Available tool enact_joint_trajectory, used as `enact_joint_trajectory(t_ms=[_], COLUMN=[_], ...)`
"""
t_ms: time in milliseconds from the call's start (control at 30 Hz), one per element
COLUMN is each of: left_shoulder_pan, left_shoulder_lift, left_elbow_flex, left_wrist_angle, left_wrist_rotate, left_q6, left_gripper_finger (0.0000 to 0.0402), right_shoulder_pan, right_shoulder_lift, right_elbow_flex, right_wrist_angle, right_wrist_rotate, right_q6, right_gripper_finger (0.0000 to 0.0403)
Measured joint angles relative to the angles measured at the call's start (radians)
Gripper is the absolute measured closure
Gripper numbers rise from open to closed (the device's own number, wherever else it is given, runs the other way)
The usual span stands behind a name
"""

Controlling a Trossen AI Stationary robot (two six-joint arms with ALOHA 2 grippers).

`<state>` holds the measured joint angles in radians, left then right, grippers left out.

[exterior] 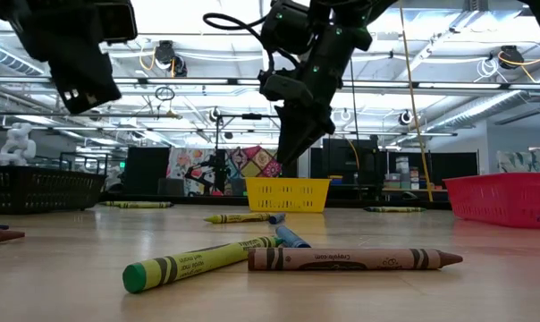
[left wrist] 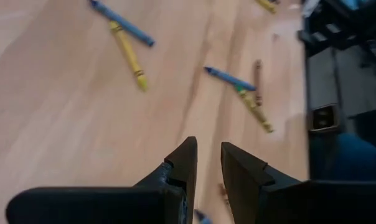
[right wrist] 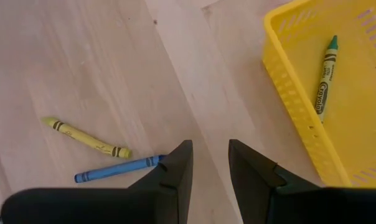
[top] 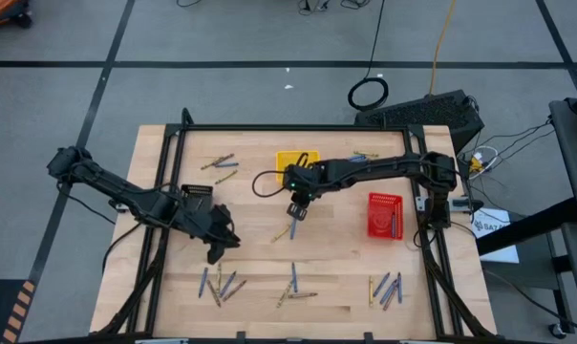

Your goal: Sort crayons

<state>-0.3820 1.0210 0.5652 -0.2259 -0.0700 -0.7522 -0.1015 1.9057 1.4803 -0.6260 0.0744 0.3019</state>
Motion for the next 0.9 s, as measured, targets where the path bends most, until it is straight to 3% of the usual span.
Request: enact_joint_trajectory(t_ms=[233,467,633,900], left_shoulder_pan=[0.000,-0.015,-0.044,-0.048], left_shoulder_lift=[0.000,0.000,0.000,0.000], left_elbow_flex=[0.000,0.000,0.000,0.000], left_wrist_angle=[0.085,0.209,0.306,0.331], left_wrist_rotate=[0.055,0.237,0.231,0.239], left_q6=[0.000,0.037,0.151,0.157], left_gripper_finger=[0.0324,0.0324,0.0324,0.0324], right_shoulder_pan=[0.002,0.006,0.018,0.027], right_shoulder_lift=[0.000,0.000,0.000,0.000], right_elbow_flex=[0.000,0.000,0.000,0.000], right_wrist_angle=[-0.008,-0.053,-0.054,-0.056], right_wrist_rotate=[0.031,0.030,0.034,0.087], right_q6=[0.003,0.030,0.038,0.047], right_gripper_finger=[0.0312,0.0312,0.0312,0.0312])
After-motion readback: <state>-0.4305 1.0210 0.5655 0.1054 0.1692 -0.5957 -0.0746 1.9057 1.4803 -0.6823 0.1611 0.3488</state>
